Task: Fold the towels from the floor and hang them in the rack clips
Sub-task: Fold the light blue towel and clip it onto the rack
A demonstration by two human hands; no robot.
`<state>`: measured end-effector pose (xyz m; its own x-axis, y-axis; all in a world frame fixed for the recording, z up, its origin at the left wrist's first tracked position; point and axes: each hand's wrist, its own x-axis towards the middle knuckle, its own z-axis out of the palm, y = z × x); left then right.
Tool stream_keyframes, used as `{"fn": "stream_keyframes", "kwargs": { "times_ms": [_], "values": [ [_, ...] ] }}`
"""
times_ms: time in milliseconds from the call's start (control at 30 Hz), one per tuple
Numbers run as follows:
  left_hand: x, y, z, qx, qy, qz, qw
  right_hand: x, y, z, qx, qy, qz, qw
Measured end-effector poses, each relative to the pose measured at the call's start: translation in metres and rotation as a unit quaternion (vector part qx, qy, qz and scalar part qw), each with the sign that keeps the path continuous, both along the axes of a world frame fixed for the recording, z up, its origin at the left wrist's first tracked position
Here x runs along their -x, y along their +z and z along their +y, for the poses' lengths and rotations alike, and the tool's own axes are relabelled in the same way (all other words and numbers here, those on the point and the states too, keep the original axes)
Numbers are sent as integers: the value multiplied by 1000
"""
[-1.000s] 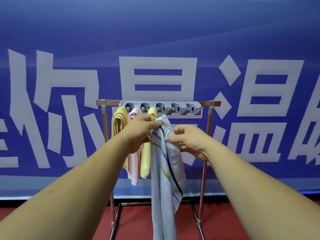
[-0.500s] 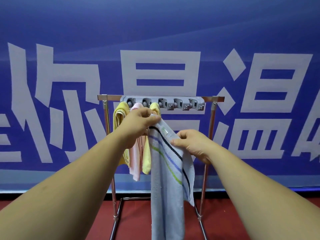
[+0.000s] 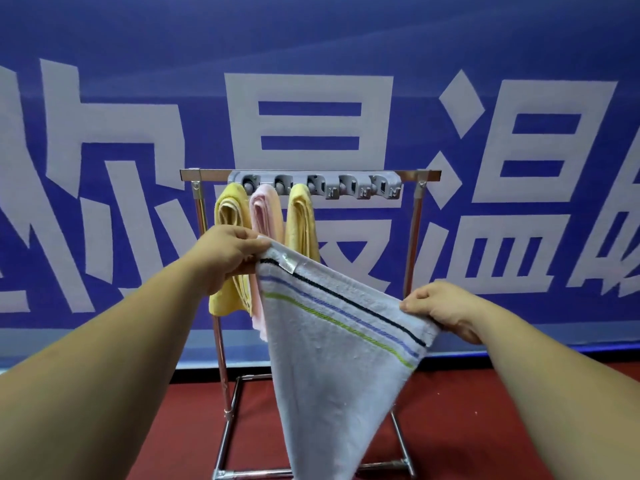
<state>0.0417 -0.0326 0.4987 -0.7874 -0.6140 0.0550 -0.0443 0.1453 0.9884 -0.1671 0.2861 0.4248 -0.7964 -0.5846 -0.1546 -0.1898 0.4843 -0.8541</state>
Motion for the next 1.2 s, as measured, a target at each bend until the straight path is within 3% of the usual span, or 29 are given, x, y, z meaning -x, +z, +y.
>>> {"fn": "stream_keyframes", "kwargs": {
  "times_ms": [233,500,633,733,833,1033,1200],
  "values": [
    [-4,-3,-10,1,31,-6,1000,7,6,0,-24,11,6,1000],
    [-13,7,-11,30,28,-8,999,14,6,-4,-120,33,86,989],
    [-21,8,-13,30,-9,-30,999,15,5,-5,-111,-20,95,989],
    [-21,-1,-14,31,17,-65,997,14,14,-11,-139,-97,123,978],
    [-14,-18,-4,13,31,-79,996,7,17,-25,-80,-114,77,987],
    [4,-23,39,51,-147,-94,983,-28,25,-54,3,48,33,998],
    [10,3,57,107,-275,-98,950,-64,38,-87,120,214,-29,969]
  ]
}}
